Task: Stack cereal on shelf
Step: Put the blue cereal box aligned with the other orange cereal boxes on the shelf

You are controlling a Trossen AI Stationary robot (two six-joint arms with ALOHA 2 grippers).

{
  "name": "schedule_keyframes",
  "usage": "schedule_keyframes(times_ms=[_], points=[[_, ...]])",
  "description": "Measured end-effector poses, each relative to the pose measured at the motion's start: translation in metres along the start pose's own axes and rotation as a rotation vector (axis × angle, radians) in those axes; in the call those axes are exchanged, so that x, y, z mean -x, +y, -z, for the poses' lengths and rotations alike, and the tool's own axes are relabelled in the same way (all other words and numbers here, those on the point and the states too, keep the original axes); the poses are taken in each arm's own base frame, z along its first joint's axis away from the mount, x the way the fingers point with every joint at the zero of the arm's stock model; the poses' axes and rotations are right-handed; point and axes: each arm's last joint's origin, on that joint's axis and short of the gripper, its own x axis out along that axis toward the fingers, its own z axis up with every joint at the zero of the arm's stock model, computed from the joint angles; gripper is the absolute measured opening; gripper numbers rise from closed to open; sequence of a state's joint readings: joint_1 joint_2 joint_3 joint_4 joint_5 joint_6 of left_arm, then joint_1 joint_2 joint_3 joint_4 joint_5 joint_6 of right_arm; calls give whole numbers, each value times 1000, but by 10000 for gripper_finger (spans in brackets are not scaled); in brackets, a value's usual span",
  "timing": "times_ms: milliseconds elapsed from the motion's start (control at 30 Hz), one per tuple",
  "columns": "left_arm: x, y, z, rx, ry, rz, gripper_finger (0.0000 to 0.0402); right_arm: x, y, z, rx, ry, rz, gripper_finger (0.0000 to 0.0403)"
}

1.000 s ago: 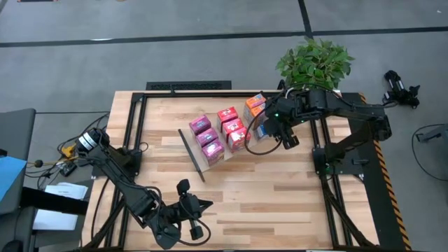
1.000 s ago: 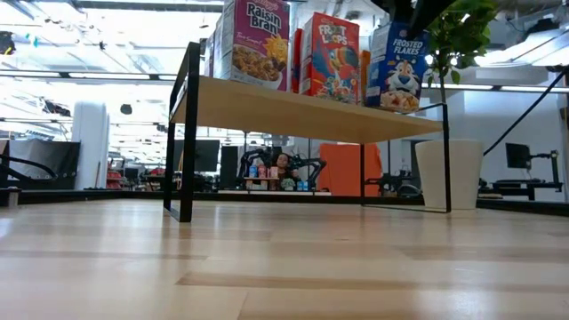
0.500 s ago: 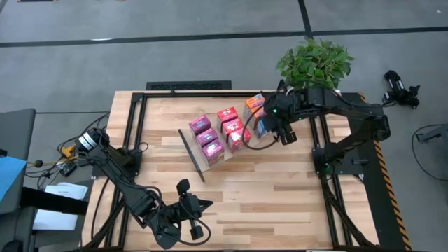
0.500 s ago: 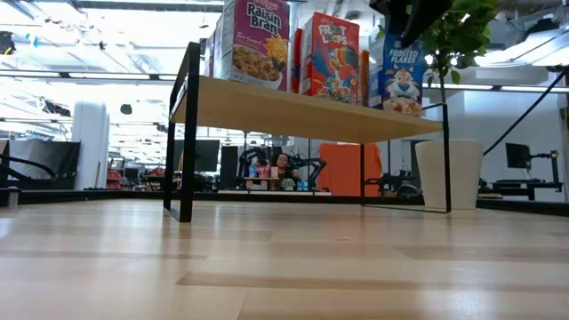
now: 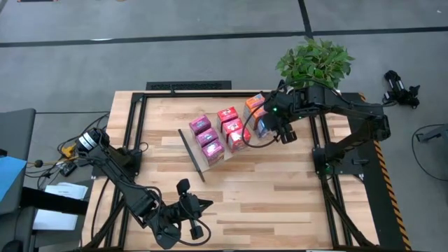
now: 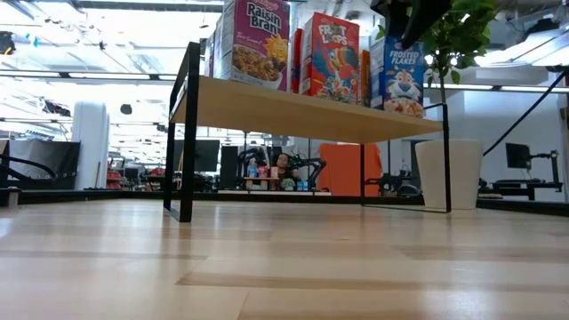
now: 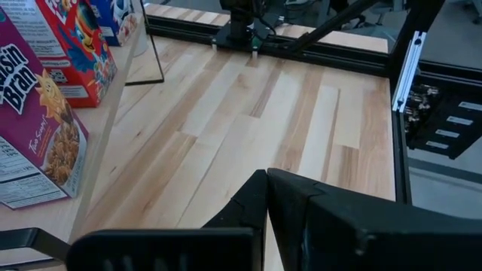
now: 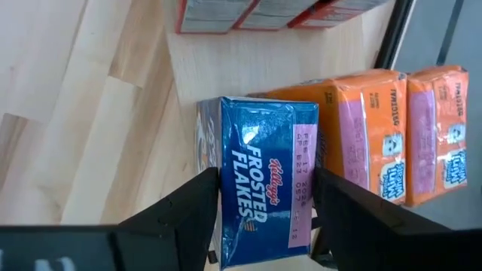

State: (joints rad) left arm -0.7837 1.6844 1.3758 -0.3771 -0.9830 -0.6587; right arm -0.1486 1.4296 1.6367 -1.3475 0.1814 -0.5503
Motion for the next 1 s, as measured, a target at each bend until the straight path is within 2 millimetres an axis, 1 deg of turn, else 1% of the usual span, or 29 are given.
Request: schedule_keyframes(times_ms=[367, 700, 1000], points=[[0, 0, 0, -6, -11, -15, 0, 0, 0, 0, 3, 11, 27, 231], [0, 0, 0, -10, -11, -15, 0, 0, 0, 0, 0, 9, 25, 250], [0, 0, 0, -17, -11, -15, 0, 0, 0, 0, -27, 16, 42, 255]])
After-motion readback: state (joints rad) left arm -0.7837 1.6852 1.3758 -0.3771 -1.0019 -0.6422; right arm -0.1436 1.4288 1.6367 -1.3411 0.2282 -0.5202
